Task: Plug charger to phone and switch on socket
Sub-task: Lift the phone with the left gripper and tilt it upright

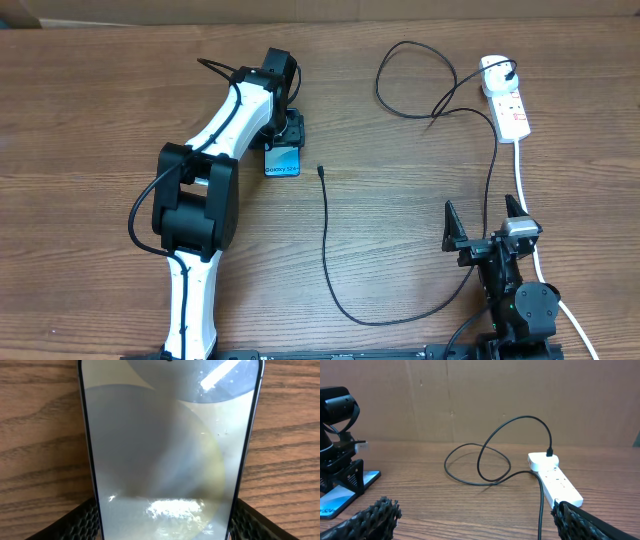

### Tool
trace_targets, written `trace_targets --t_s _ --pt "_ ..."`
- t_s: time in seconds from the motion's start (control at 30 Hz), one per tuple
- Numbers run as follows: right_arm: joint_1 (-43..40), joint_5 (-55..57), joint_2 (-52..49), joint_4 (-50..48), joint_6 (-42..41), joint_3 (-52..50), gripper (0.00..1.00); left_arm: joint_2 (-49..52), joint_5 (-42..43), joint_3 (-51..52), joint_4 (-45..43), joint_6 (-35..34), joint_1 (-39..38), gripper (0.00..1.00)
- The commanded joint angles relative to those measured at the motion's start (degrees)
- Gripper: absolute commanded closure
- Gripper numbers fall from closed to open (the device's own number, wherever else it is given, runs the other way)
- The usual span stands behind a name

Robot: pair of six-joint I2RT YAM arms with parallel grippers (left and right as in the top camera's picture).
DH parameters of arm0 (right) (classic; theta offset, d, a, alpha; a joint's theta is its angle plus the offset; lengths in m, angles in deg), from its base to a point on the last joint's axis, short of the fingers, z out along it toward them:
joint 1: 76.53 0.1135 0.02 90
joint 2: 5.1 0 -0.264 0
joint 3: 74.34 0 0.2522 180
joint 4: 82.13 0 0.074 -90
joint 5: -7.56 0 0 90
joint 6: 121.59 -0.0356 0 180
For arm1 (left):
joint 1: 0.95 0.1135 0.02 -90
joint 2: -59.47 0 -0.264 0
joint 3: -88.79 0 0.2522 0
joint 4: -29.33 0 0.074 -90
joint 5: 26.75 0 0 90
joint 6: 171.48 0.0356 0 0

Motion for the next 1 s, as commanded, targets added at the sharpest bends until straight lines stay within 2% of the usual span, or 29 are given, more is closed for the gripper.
trace_targets --t_s 0.0,0.13,0.3,0.67,0.97 --pt "0.0 0.52 0.46 -0.26 0.07 -0.59 0.0 1.27 3.78 1.68 1.18 -0.46 -0.33 0.32" --pt "0.0 0.52 0.46 -0.26 0.07 -0.59 0.0 1.27 5.4 1.68 1.81 -0.44 -0.33 0.33" --pt "0.0 0.52 0.46 -0.26 0.07 -0.59 0.0 1.27 11.87 1.68 1.88 -0.46 0.13 0.35" --pt "0.0 0.52 0.46 -0.26 0.07 -0.59 0.0 1.27 37.07 1.68 1.84 -0.72 5.86 0.39" --pt "0.0 0.52 0.46 -0.26 0.07 -0.59 0.0 1.27 52.94 1.68 1.84 -3.74 9.79 0.39"
